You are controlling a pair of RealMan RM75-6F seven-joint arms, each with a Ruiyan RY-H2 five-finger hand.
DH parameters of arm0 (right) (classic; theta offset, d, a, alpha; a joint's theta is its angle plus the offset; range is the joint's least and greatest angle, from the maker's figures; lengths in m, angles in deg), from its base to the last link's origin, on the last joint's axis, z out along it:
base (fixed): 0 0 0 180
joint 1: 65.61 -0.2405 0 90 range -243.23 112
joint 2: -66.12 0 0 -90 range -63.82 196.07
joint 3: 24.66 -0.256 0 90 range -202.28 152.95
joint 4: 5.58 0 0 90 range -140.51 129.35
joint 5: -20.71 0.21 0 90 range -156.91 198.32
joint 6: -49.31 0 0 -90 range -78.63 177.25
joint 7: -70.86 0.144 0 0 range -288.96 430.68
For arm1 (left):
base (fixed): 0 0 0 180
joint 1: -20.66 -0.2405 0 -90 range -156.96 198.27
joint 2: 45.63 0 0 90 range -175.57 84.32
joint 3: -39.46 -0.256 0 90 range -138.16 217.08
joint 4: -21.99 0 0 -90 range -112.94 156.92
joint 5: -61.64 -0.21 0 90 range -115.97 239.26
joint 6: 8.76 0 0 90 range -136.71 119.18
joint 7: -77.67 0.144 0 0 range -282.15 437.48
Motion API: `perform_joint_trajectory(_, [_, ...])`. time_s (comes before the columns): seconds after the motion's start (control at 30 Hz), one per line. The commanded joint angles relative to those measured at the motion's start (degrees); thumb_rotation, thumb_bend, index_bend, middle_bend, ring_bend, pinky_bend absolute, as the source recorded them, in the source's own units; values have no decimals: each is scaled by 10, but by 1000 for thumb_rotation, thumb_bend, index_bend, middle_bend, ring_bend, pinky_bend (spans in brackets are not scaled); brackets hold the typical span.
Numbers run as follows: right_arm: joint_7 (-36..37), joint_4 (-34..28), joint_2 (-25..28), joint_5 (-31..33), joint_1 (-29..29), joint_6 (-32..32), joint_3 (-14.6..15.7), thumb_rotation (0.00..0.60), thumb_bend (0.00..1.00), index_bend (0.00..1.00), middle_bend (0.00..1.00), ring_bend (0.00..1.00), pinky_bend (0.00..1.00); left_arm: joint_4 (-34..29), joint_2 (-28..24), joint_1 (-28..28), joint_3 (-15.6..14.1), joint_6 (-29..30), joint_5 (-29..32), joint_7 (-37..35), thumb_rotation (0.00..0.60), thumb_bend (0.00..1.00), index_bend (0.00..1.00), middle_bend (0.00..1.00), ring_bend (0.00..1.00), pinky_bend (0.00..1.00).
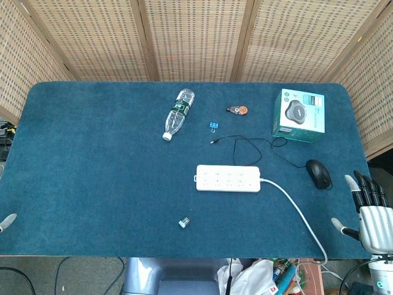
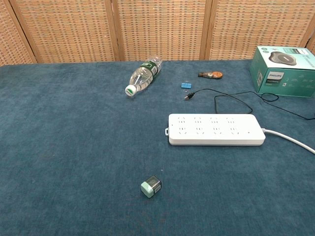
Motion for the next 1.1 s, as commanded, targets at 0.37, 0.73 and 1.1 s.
perform_joint_trajectory(0.37, [124,2,13,-79,-63,78,-14,600,485,0,720,736,942,-5,6,6,0,-14,0,23,600,0,0,0,0,0])
perform_joint_trajectory(0.73, [27,-61,19,15,-207,368,-38,600,816,144,857,911,1000,-8,14,16,2,-38,19,45,600,0,0,0,0,0])
perform_joint_trajectory(1.1, [-115,-36,-53,168,-263,454,-61,600,817,224,857,911,1000,-6,10,16,5,-40,26,33,600,0,0,0,0,0])
